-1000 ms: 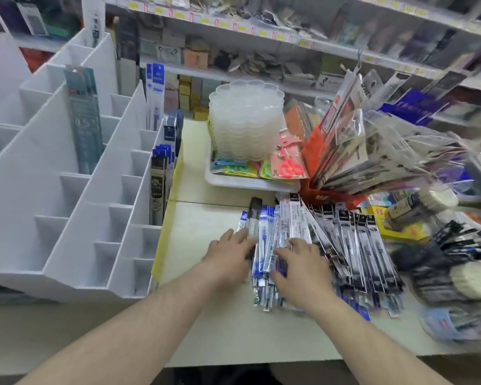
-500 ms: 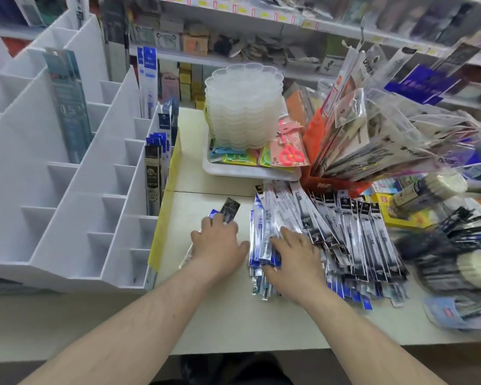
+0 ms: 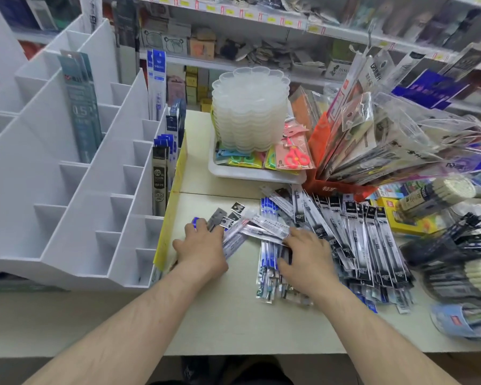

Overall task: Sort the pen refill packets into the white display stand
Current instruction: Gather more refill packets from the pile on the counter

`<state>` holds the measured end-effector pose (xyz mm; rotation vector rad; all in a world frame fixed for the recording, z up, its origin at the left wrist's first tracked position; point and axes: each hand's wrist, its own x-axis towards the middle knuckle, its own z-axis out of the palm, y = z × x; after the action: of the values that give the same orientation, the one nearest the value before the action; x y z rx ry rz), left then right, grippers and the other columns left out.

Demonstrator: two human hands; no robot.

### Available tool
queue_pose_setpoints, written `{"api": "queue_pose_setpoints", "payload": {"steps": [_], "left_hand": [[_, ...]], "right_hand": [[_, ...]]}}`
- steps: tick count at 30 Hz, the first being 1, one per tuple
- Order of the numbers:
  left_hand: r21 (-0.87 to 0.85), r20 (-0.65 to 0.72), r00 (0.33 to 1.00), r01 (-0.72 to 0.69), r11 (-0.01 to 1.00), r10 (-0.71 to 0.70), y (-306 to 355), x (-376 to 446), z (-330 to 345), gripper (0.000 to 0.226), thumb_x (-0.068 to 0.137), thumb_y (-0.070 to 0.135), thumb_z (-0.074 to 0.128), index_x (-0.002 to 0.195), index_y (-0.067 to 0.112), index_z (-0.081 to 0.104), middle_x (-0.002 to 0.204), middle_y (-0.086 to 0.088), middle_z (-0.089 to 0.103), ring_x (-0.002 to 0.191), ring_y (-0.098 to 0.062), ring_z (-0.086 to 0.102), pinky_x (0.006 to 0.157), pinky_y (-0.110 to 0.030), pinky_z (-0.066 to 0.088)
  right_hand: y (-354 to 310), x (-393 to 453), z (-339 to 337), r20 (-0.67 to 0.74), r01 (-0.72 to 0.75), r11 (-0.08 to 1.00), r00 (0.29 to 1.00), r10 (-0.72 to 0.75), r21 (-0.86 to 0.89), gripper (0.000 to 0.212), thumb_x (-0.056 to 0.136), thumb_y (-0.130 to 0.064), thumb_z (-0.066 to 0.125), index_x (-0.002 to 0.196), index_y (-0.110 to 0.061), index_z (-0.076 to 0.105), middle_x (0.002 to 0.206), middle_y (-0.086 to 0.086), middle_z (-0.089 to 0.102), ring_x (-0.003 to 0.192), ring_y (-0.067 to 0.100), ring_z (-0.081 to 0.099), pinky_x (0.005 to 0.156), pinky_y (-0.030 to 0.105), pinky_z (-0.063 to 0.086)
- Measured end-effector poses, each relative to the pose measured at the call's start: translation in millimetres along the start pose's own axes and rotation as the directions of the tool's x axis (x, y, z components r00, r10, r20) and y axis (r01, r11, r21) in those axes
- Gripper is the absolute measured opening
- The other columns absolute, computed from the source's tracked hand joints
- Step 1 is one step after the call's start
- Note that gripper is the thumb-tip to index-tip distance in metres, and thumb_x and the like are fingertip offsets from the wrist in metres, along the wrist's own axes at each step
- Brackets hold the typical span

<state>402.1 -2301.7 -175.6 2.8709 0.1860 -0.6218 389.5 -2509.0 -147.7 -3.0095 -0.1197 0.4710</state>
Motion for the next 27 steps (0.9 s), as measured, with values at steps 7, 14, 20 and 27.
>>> {"api": "queue_pose_setpoints", "payload": {"steps": [7, 14, 20, 27], "left_hand": [[0.013, -0.027, 0.999, 0.032, 0.999, -0.032, 18.1, 7.3, 3.8, 0.099, 0.072, 0.075, 0.059, 0.147, 0.022, 0.021, 0.137, -0.011, 0.033, 0.125, -0.032, 0.034, 0.09, -0.048, 0.039], [0.108, -0.078, 0.994, 0.079, 0.991, -0.071, 3.2, 2.3, 10.1, 0.089, 0.077, 0.068, 0.058, 0.144, 0.02, 0.026, 0.146, -0.018, 0.024, 0.134, -0.04, 0.026, 0.102, -0.049, 0.033], [0.027, -0.041, 0.992, 0.124, 0.992, -0.122, -0.3, -2.9, 15.3, 0.086, 0.076, 0.063, 0.063, 0.141, 0.016, 0.028, 0.137, -0.017, 0.036, 0.122, -0.037, 0.038, 0.094, -0.04, 0.039], [-0.122, -0.052, 0.998, 0.021, 0.992, -0.028, 0.6, -6.6, 9.6, 0.055, 0.087, 0.021, 0.064, 0.132, 0.016, 0.033, 0.126, -0.012, 0.042, 0.113, -0.032, 0.048, 0.084, -0.037, 0.045]], "right_hand": [[1.4, 11.6, -10.6, -0.065, -0.181, 0.973, 0.983, 0.173, -0.146, 0.048, 0.094, -0.049, 0.049, 0.128, -0.016, 0.06, 0.154, 0.005, 0.041, 0.14, 0.027, 0.035, 0.115, 0.046, 0.026], [-13.0, 8.4, -8.7, -0.2, -0.139, 0.984, 0.973, 0.116, -0.109, 0.041, 0.089, -0.044, 0.051, 0.118, -0.018, 0.063, 0.125, 0.003, 0.056, 0.116, 0.023, 0.049, 0.099, 0.04, 0.04], [-41.4, 5.4, 8.7, -0.056, -0.193, 0.97, 0.981, 0.187, -0.148, 0.09, 0.068, -0.081, 0.054, 0.131, -0.017, 0.041, 0.131, 0.008, 0.044, 0.122, 0.028, 0.044, 0.094, 0.041, 0.041], [-21.4, 20.4, -0.4, -0.008, -0.245, 0.967, 0.969, 0.246, 0.067, 0.056, 0.088, -0.042, 0.061, 0.131, -0.014, 0.039, 0.128, 0.012, 0.049, 0.112, 0.031, 0.051, 0.085, 0.042, 0.05]]}}
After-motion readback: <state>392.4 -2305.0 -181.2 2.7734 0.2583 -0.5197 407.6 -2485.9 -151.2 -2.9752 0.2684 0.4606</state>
